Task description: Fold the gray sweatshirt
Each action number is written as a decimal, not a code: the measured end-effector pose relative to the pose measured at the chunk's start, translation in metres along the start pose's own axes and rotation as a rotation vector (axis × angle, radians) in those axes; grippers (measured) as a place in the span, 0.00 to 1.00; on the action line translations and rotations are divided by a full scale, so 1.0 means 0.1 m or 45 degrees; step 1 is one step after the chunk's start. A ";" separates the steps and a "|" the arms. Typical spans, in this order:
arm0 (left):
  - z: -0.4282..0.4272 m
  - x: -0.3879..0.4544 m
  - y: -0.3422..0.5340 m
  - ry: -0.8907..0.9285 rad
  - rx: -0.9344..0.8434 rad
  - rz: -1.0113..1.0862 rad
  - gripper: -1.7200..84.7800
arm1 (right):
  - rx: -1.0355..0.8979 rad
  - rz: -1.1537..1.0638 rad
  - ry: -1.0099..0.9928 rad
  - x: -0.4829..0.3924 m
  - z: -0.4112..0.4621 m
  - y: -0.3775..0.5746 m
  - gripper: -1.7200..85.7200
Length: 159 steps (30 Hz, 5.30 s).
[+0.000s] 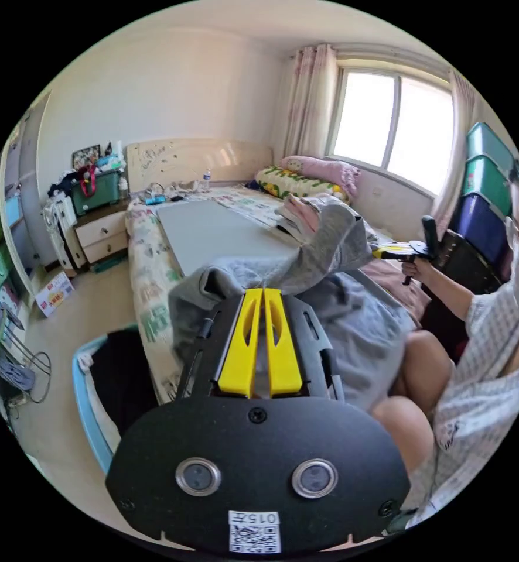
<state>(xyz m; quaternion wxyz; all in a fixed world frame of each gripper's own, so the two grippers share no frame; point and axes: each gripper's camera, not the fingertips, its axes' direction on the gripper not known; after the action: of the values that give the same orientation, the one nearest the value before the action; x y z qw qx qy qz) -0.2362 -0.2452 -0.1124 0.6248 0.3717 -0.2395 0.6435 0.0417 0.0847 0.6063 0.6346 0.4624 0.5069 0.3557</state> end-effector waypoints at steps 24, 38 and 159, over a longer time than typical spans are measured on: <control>0.73 2.46 0.93 -0.188 -0.625 0.272 0.12 | -0.534 -0.158 -0.007 -1.32 0.27 -1.02 0.14; 0.03 2.88 1.24 -0.232 -0.451 0.343 0.02 | -0.498 -0.131 0.194 -1.60 -0.45 -1.38 0.03; 4.83 3.00 -1.09 -0.274 -0.475 0.233 0.04 | 0.368 0.861 0.072 0.94 -3.01 1.27 0.05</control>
<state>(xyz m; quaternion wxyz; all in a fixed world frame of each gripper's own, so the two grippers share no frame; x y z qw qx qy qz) -0.0253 -0.4193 0.3975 0.5927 0.2931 -0.4521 0.5987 -0.2272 0.2802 0.6794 0.3949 0.6787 0.3877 0.4827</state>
